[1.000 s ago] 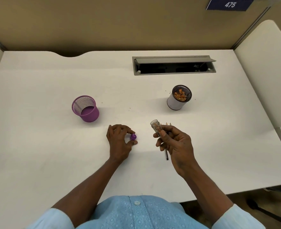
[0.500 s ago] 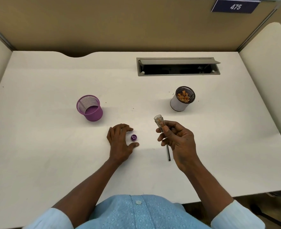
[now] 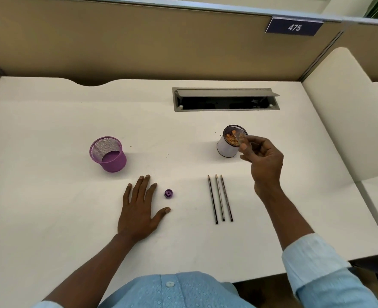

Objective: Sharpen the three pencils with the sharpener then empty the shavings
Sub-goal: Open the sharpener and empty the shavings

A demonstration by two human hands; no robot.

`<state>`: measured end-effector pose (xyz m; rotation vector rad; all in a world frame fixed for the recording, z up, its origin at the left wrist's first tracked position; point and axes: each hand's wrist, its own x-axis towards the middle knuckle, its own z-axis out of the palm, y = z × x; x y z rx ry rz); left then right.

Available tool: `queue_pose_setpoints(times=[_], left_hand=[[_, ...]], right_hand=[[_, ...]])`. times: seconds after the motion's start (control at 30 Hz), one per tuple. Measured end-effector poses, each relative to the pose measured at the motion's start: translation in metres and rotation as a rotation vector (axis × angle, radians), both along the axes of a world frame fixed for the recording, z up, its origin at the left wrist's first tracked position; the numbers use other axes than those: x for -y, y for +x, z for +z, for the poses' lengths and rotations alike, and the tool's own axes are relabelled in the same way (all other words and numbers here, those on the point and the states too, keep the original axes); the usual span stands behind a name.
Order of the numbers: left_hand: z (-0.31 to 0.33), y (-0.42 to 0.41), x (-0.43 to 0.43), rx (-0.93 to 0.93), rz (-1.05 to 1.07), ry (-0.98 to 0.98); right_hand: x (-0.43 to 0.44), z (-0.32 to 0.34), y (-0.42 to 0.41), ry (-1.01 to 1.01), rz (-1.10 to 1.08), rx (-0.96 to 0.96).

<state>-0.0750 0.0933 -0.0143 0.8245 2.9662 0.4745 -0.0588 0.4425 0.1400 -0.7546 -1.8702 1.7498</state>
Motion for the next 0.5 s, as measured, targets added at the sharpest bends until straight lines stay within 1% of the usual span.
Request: queue_pose_setpoints(times=[0.27,0.37,0.5], left_hand=[[-0.001,-0.001,-0.002,-0.047,0.004,0.017],[-0.001,-0.002,-0.002,-0.053,0.009,0.026],[-0.002,-0.002,-0.003,-0.047,0.013,0.026]], right_hand=[[-0.066,-0.023,-0.035,0.589,0.035,0.196],[-0.080,-0.029,-0.044,0.747,0.092,0.238],[-0.091,-0.025,-0.052,0.973,0.221,0.319]])
